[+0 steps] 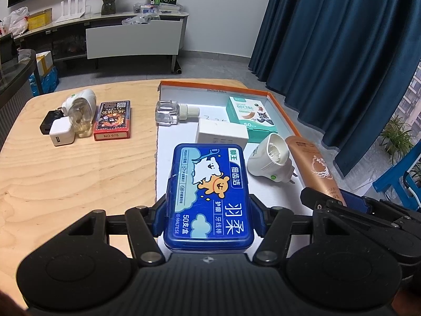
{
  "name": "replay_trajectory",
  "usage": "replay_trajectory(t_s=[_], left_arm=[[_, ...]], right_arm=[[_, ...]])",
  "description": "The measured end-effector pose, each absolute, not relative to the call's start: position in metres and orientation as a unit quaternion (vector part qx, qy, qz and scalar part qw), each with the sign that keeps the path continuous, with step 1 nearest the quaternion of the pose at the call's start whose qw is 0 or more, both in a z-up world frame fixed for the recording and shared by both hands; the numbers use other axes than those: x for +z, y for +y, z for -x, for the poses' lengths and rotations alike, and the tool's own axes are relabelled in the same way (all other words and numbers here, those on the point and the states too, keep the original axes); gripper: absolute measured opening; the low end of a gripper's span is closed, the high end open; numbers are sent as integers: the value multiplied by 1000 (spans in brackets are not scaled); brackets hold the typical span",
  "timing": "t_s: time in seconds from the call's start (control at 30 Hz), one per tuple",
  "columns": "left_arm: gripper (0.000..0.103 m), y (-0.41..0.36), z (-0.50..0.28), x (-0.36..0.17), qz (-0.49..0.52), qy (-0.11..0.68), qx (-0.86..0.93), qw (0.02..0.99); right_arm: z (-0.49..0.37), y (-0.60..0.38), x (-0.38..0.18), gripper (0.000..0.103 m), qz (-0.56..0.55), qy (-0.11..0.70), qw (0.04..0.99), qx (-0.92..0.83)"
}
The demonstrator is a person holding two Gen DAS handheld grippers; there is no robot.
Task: Organize rigid objects
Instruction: 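Carry the blue tin and brown tube over the lid with both grippers, then lower the tin and tube into the lid and open both grippers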
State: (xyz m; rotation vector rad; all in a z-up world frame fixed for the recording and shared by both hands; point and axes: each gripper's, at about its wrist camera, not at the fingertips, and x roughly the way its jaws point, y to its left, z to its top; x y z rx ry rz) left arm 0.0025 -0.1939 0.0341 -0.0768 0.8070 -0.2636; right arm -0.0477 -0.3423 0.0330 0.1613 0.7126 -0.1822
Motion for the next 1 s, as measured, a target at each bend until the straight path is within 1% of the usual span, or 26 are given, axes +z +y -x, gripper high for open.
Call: replay_trajectory(t_s=[0.5,1.0], left_arm=[[62,-190,-16,46,43,373,-123,919],[62,-190,-68,75,42,343,-118,931]], right_arm=[[39,-343,43,45,-77,333,936,-81],[-10,-355,65,45,-79,312,945,-61]])
